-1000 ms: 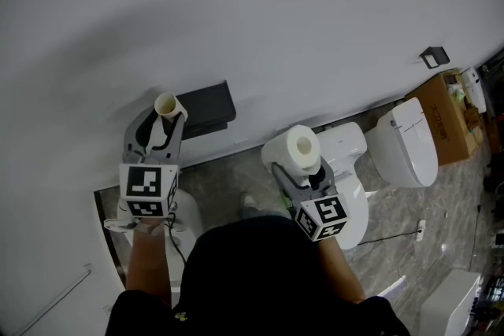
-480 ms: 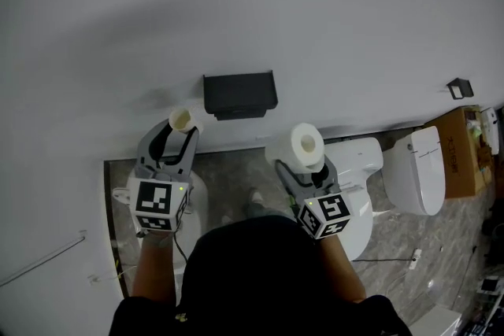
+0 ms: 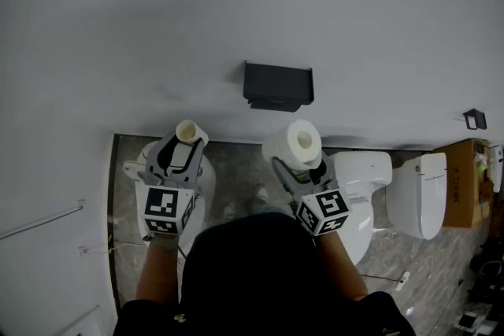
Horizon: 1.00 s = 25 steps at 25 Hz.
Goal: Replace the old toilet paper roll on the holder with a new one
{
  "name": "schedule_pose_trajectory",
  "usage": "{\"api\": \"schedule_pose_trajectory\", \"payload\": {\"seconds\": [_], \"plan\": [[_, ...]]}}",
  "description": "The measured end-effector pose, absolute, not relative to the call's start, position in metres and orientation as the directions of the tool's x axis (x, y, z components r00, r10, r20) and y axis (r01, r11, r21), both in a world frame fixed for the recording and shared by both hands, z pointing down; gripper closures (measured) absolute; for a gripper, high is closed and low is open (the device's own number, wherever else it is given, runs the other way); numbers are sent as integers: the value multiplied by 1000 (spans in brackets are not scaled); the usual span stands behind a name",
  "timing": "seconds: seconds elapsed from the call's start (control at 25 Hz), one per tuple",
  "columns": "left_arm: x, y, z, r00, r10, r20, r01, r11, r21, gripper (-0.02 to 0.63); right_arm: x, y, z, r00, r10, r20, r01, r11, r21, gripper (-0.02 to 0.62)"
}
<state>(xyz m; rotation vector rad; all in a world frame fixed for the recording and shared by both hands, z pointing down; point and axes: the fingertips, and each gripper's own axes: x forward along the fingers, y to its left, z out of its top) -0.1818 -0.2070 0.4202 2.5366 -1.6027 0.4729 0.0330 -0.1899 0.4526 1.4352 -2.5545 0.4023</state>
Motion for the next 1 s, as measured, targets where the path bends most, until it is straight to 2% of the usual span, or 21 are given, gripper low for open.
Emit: {"api": "schedule_pose_trajectory", "payload": {"seconds": [0.2, 0.44, 1.0], "plan": [[-194, -189, 441, 376, -859, 346, -894, -435, -108, 419, 5, -191, 458, -563, -770, 302, -825, 547, -144, 241], [-202, -182, 453, 348, -862, 367, -915, -398, -65, 419, -17, -196, 463, -601, -736, 314, -796, 589, -142, 241], [-207, -190, 470, 332, -859, 390, -922, -383, -58, 419, -38, -217, 474, -647, -687, 330, -755, 638, -151, 241]]}}
